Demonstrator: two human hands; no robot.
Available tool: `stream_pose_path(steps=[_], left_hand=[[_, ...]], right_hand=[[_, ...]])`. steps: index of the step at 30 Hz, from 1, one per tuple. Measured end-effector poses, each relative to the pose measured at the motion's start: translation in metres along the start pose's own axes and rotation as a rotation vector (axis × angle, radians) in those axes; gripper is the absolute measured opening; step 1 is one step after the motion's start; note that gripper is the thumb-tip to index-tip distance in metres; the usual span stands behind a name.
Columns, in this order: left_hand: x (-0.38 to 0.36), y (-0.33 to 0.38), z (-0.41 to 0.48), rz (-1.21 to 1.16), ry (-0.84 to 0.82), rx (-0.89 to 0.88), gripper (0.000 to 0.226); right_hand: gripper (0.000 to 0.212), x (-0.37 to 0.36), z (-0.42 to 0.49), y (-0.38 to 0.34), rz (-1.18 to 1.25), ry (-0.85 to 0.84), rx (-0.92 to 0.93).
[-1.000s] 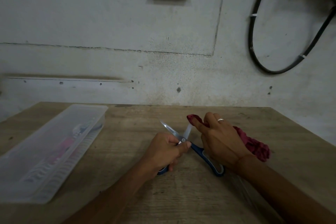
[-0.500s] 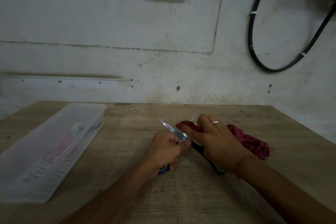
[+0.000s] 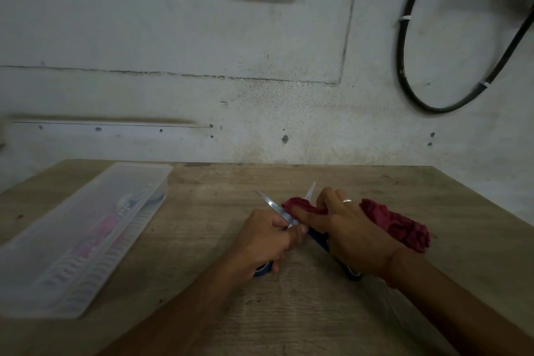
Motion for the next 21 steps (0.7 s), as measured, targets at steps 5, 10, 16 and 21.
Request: stream_pose_path(steps=[5, 10, 16, 21], left_hand=[[-0.001, 0.001, -0.002, 0.007, -0.016, 0.01, 0.032], [-0.001, 0.003, -0.001, 0.001, -0.024, 0.057, 0.027], [-0.001, 0.001, 0.0, 0.002, -0.024, 0.001, 0.026], [-0.003, 0.002, -0.001, 0.033, -0.037, 0.03, 0.031]], right_hand=[[0.09, 0.002, 0.01, 0.031, -0.06, 0.028, -0.214], [0.093, 0.008, 0.006, 0.031, -0.024, 0.095, -0.257], [0.089, -0.001, -0.002, 0.016, -0.082, -0.026, -0.12], [0.085, 0.008, 0.012, 0.036, -0.056, 0.076, -0.331]])
Point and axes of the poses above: each hand's wrist, its own z-axis towards the middle knuckle, its own x-axis out of the back of the hand, y = z × x, the point moved 6 cm from there along z, towards the middle knuckle, and after that the axes turned 3 degrees about y, right-handed, at the moved point
